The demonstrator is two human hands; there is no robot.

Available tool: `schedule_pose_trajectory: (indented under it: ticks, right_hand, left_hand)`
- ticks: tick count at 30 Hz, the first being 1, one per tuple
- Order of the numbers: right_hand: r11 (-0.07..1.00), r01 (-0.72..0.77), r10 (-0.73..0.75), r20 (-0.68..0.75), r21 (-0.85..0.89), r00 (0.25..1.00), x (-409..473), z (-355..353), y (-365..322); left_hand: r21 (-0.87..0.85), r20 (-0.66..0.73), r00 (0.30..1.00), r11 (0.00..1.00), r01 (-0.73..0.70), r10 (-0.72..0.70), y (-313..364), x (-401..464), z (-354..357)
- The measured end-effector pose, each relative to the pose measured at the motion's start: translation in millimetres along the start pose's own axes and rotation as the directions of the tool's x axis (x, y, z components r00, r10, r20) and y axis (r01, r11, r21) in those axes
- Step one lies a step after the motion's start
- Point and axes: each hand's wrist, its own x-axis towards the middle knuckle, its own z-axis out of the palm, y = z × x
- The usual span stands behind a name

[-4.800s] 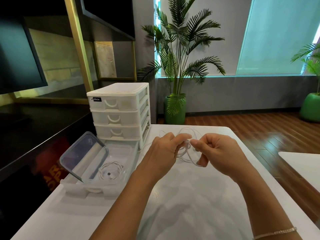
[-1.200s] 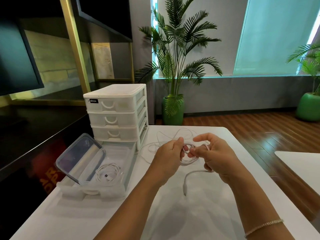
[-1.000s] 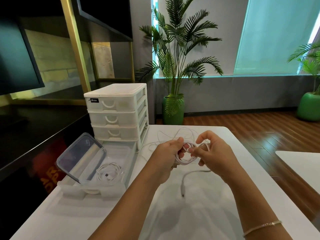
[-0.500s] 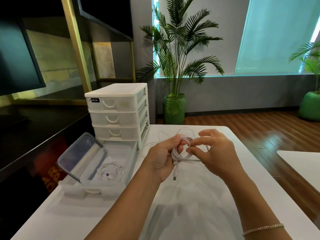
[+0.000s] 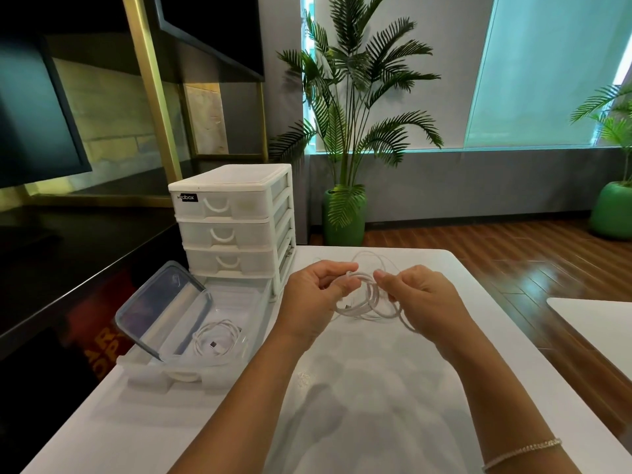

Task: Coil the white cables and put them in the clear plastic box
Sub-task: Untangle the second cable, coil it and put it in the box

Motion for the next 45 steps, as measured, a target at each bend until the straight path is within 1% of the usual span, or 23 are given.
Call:
schedule_pose_trajectory:
  ticks: [2,4,7,9,11,13,15,17,19,22,23,25,27,29,31,33,34,36,38,41,43,45]
  right_hand:
    - [0.999,-0.02,0.02,-0.005,0.027,1.0,0,-2,2]
    - [0.995,-0.032,0.03,0.017,0.091,0.999,1,-4,2]
    - [0.986,0.007,-0.013,0.036,0.166,0.999,1,-5,2]
    - [0.98,0.034,-0.034,-0.002,0.197,0.999,2,-3,4]
    - [0.966,0.03,-0.018,-0.047,0.258,0.999,4,-2,7]
    - [0.927,-0.005,0.023,-0.043,0.375,0.999,5,1,8]
    - [0.883,-0.075,0.075,0.02,0.464,0.997,5,4,8]
    - [0.88,-0.141,0.121,0.073,0.454,0.99,5,5,8]
    - [0.882,-0.174,0.161,0.066,0.437,0.985,5,4,7]
    - [0.86,-0.201,0.2,0.052,0.469,0.978,5,2,7]
    - [0.846,-0.214,0.21,0.063,0.488,0.976,5,1,8]
    - [0.802,-0.233,0.228,0.077,0.55,0.97,7,1,9]
    - [0.776,-0.242,0.254,0.064,0.583,0.965,8,2,10]
    - [0.796,-0.25,0.278,0.034,0.552,0.96,10,3,12]
    - [0.811,-0.263,0.291,0.03,0.523,0.956,11,3,13]
    - [0.821,-0.271,0.291,0.04,0.502,0.956,12,4,15]
    - [0.829,-0.273,0.291,0.041,0.489,0.956,12,4,16]
    - [0.835,-0.277,0.294,0.041,0.475,0.955,12,6,17]
    - [0.833,-0.287,0.304,0.043,0.472,0.952,13,7,18]
    - [0.856,-0.305,0.327,0.02,0.418,0.945,12,9,18]
    - [0.882,-0.312,0.334,-0.002,0.354,0.943,12,10,17]
    - [0.904,-0.317,0.333,-0.008,0.287,0.943,13,13,17]
  left_hand:
    - [0.06,-0.023,0.999,0.997,-0.041,0.043,-3,1,-2]
    - [0.101,-0.058,0.996,0.993,-0.059,0.065,-5,3,-3]
    - [0.173,-0.105,0.99,0.982,-0.073,0.092,-7,4,-3]
    - [0.248,-0.12,0.983,0.963,-0.102,0.135,-6,3,-3]
    - [0.355,-0.122,0.971,0.923,-0.149,0.204,-4,0,-2]
    - [0.447,-0.117,0.955,0.873,-0.194,0.272,-3,-1,0]
    - [0.484,-0.117,0.945,0.848,-0.215,0.306,-4,-2,0]
    - [0.504,-0.12,0.941,0.836,-0.216,0.315,-6,-1,1]
    - [0.539,-0.115,0.942,0.817,-0.207,0.315,-7,-1,3]
    - [0.588,-0.088,0.944,0.781,-0.209,0.319,-10,0,5]
    - [0.581,-0.087,0.95,0.79,-0.195,0.299,-11,1,4]
    - [0.516,-0.101,0.973,0.847,-0.127,0.208,-10,2,2]
    - [0.389,-0.08,0.994,0.92,-0.04,0.077,-8,1,2]
    - [0.239,-0.001,0.999,0.97,0.039,-0.04,-5,0,4]
    - [0.119,0.08,0.99,0.988,0.103,-0.113,-2,-2,7]
    - [0.022,0.133,0.976,0.985,0.172,-0.173,1,-2,7]
    - [-0.007,0.152,0.968,0.979,0.203,-0.199,2,-2,6]
    - [-0.009,0.189,0.957,0.974,0.225,-0.22,3,-3,5]
    - [0.05,0.209,0.958,0.981,0.188,-0.194,3,-5,7]
    - [0.235,0.194,0.976,0.971,0.055,-0.102,3,-9,12]
    - [0.394,0.177,0.984,0.918,-0.038,-0.036,3,-11,15]
    - [0.496,0.17,0.985,0.864,-0.089,0.004,2,-12,16]
